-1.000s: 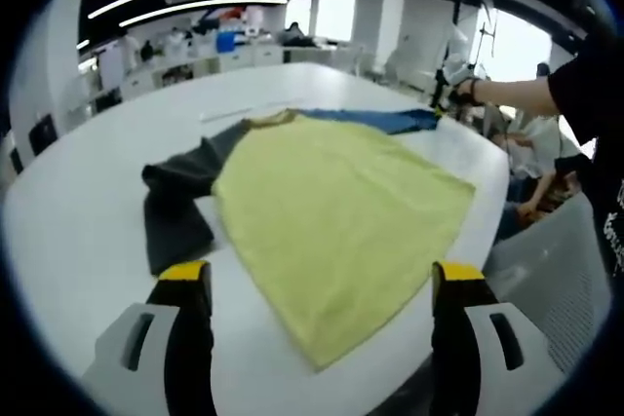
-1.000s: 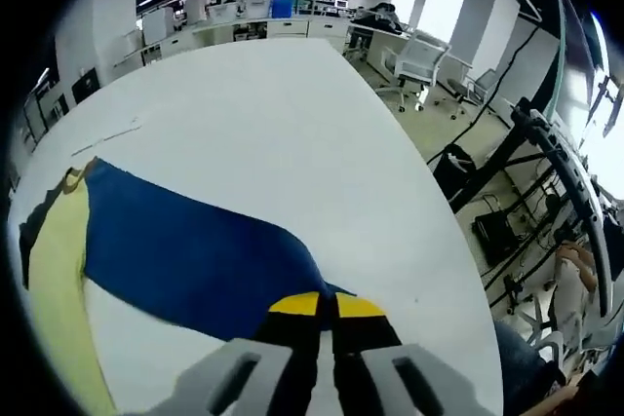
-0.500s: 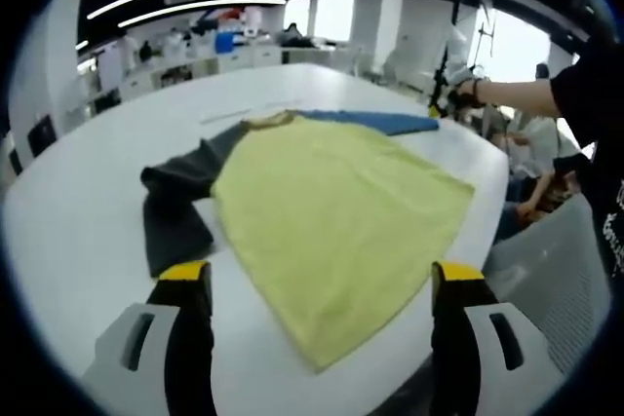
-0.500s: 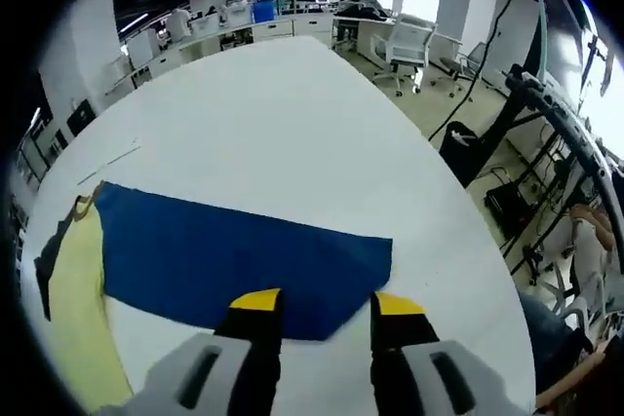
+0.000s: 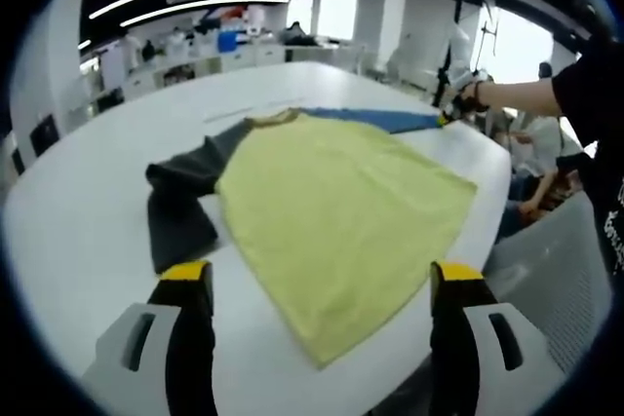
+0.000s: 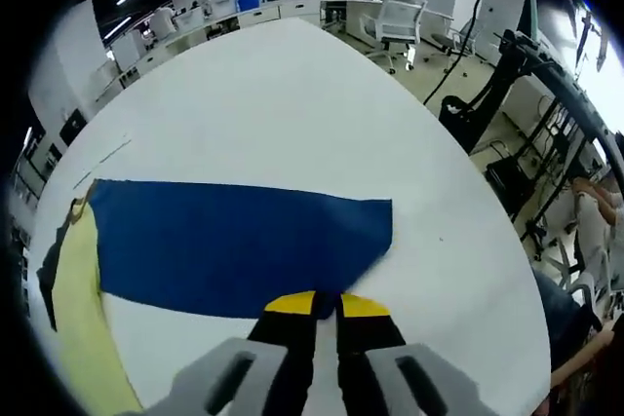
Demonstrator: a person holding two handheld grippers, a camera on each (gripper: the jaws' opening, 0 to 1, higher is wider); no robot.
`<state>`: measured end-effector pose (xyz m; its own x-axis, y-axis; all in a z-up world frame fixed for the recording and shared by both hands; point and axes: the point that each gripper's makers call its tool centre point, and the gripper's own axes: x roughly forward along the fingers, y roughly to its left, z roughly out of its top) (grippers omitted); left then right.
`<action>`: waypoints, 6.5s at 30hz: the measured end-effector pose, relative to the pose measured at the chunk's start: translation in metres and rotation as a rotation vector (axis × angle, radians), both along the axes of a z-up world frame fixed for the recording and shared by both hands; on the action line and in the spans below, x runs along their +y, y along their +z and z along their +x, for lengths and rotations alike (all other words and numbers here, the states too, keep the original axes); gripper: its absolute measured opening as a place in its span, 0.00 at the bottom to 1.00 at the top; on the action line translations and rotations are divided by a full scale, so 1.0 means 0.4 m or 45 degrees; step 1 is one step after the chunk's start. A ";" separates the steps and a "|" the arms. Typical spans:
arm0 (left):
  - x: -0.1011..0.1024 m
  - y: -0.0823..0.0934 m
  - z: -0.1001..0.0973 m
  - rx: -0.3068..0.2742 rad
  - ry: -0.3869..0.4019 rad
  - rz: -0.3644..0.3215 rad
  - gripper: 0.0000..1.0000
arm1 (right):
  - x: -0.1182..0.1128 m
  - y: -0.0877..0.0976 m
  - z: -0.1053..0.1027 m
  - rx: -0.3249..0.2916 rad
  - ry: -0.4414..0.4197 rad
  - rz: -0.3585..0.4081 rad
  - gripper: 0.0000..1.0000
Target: Fold the garment on the visible template until the final outline fits inside the template.
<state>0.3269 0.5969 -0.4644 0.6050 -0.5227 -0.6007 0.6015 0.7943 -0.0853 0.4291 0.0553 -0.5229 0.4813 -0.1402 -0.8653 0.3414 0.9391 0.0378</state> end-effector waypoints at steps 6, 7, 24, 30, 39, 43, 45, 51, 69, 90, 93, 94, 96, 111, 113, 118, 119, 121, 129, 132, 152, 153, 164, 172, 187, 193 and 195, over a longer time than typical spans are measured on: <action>-0.004 0.001 -0.004 -0.004 -0.014 0.013 0.91 | -0.014 0.012 0.018 -0.049 -0.014 0.026 0.00; -0.003 0.002 -0.004 -0.005 -0.011 0.013 0.91 | -0.015 0.015 0.019 -0.052 -0.013 0.028 0.00; -0.004 0.019 0.004 -0.027 -0.009 -0.003 0.99 | 0.016 0.072 0.047 -0.122 0.071 0.012 0.00; 0.000 0.013 0.002 -0.018 -0.011 0.001 0.99 | 0.045 0.102 0.065 -0.153 0.127 0.007 0.00; 0.001 0.016 -0.002 -0.017 -0.021 -0.013 0.99 | 0.113 0.145 0.124 -0.227 0.254 0.024 0.00; 0.008 0.019 0.002 -0.022 -0.004 -0.013 0.99 | 0.149 0.157 0.149 -0.246 0.323 0.031 0.00; 0.011 0.022 0.005 -0.029 0.009 -0.021 0.99 | 0.167 0.160 0.158 -0.250 0.357 0.026 0.00; 0.012 0.021 0.002 -0.025 0.000 -0.011 0.99 | 0.218 0.173 0.180 -0.270 0.433 0.029 0.00; 0.003 0.010 -0.009 -0.019 -0.015 0.017 0.99 | 0.437 0.222 0.214 -0.341 0.631 0.059 0.00; 0.011 0.011 -0.008 -0.018 -0.015 0.033 0.99 | 0.631 0.220 0.238 -0.363 0.825 0.057 0.00; 0.010 0.010 -0.005 -0.015 -0.014 0.028 0.99 | 0.656 0.223 0.242 -0.369 0.840 0.063 0.00; 0.010 0.010 -0.003 -0.019 -0.013 0.026 0.99 | 0.665 0.224 0.244 -0.369 0.843 0.064 0.00; 0.009 0.011 -0.001 -0.019 -0.009 0.021 0.99 | 0.684 0.227 0.249 -0.375 0.860 0.070 0.00; -0.001 0.007 0.003 -0.008 -0.007 0.001 0.99 | 0.808 0.234 0.260 -0.402 0.941 0.077 0.00; -0.001 0.006 0.004 -0.007 -0.008 0.000 0.99 | 0.824 0.237 0.260 -0.408 0.953 0.080 0.00; -0.004 0.006 0.004 -0.004 -0.012 0.002 0.99 | 0.864 0.243 0.269 -0.426 0.983 0.095 0.00; -0.004 0.006 0.003 -0.004 -0.011 0.001 0.99 | 0.871 0.244 0.270 -0.429 0.987 0.100 0.00; -0.003 0.006 0.002 -0.002 -0.010 0.000 0.99 | 0.887 0.243 0.273 -0.430 0.999 0.108 0.00; 0.005 0.001 -0.003 0.006 0.005 -0.001 0.99 | 0.931 0.243 0.269 -0.433 1.040 0.108 0.00; 0.009 -0.002 -0.005 0.014 0.010 0.003 0.99 | 0.949 0.246 0.266 -0.439 1.054 0.111 0.00; 0.013 -0.008 -0.010 0.016 0.022 -0.007 0.99 | 1.073 0.260 0.250 -0.465 1.151 0.153 0.00; 0.013 -0.007 -0.010 0.015 0.023 -0.008 0.99 | 1.078 0.259 0.249 -0.464 1.154 0.154 0.00; 0.027 -0.020 -0.010 0.028 0.043 -0.015 0.99 | 1.134 0.234 0.238 -0.450 1.210 0.159 0.00; 0.034 -0.027 -0.010 0.035 0.053 -0.017 0.99 | 1.160 0.206 0.236 -0.429 1.245 0.167 0.00; 0.051 -0.043 -0.012 0.060 0.079 -0.024 0.99 | 1.193 0.104 0.228 -0.344 1.275 0.170 0.00; 0.054 -0.047 -0.006 0.061 0.086 -0.031 0.99 | 1.208 0.063 0.200 -0.299 1.300 0.195 0.00; 0.052 -0.049 -0.006 0.064 0.085 -0.034 0.99 | 1.210 0.049 0.190 -0.282 1.306 0.202 0.00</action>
<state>0.3247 0.6177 -0.4841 0.6086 -0.4983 -0.6175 0.5417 0.8296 -0.1355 0.5052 0.5391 -0.5031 0.4542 0.5295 -0.7164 -0.6413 0.7526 0.1497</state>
